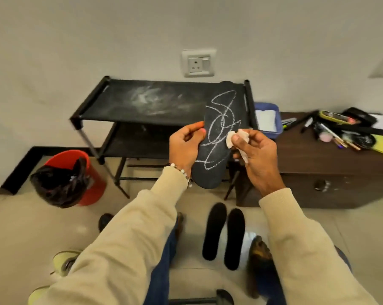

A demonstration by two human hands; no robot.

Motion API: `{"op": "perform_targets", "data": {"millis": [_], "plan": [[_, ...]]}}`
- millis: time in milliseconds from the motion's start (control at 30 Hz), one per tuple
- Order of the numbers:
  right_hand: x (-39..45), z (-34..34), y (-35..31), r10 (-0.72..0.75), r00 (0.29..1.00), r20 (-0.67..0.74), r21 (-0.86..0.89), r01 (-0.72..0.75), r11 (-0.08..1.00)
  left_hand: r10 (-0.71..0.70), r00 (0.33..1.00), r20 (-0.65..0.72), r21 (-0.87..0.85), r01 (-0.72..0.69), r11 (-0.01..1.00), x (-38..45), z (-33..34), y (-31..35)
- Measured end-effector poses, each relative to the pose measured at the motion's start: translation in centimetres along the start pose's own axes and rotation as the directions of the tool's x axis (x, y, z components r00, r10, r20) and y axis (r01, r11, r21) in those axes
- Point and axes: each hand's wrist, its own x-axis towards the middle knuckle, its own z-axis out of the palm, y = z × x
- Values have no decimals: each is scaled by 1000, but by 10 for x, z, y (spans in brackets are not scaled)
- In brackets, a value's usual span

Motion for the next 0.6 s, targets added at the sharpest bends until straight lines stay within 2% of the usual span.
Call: {"op": "perform_targets", "data": {"millis": [167,333,467,600], "plan": [[5,-94,4,-26,955,-296,4,28,1000,-34,962,272,162,-11,987,6,87,-50],[15,-170,20,27,854,-519,62,6,998,-120,847,518,356,-86,930,14,146,-104],[42,-215,42,126,748,-652,84,-94,992,-202,788,581,523,-172,834,21,169,-147],[79,-241,60,160,704,-692,54,-170,984,-223,754,618,627,-302,718,35,178,-191]]}}
